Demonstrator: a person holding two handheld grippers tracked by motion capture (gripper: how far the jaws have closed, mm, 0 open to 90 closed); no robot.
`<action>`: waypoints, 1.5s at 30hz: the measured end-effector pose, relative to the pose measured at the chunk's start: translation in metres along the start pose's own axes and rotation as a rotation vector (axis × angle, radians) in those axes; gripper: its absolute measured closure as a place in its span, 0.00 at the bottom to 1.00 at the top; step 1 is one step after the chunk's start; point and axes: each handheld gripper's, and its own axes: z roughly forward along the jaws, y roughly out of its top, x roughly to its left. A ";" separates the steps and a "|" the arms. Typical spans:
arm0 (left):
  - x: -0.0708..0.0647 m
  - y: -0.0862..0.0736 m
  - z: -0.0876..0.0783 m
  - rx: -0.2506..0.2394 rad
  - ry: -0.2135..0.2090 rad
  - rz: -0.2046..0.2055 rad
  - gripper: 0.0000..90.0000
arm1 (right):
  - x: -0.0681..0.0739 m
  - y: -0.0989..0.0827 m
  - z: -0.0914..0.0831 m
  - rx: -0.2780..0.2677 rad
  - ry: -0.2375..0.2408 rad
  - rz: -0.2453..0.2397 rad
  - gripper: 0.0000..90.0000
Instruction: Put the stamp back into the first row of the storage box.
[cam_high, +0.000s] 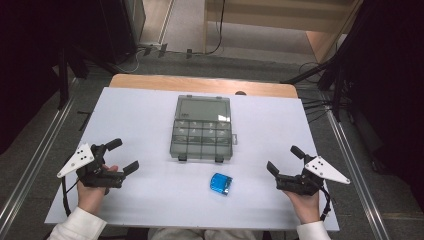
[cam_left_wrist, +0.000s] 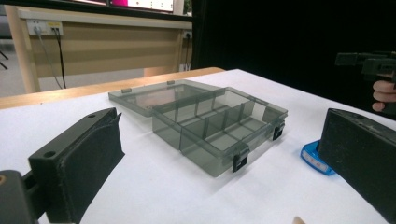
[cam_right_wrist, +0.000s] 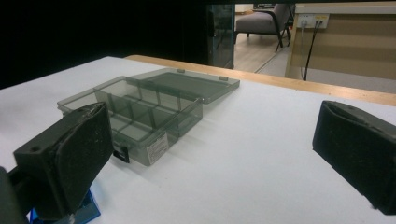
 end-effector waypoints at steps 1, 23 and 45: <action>0.000 0.000 0.000 0.000 0.000 -0.002 0.00 | 0.000 0.000 0.000 0.005 0.000 -0.004 0.00; 0.000 0.000 -0.003 -0.005 -0.004 -0.015 0.00 | 0.012 -0.002 0.006 0.065 0.055 -0.026 0.00; 0.001 0.000 -0.002 -0.009 -0.009 -0.031 0.00 | 0.037 -0.005 0.023 0.197 0.129 -0.141 0.00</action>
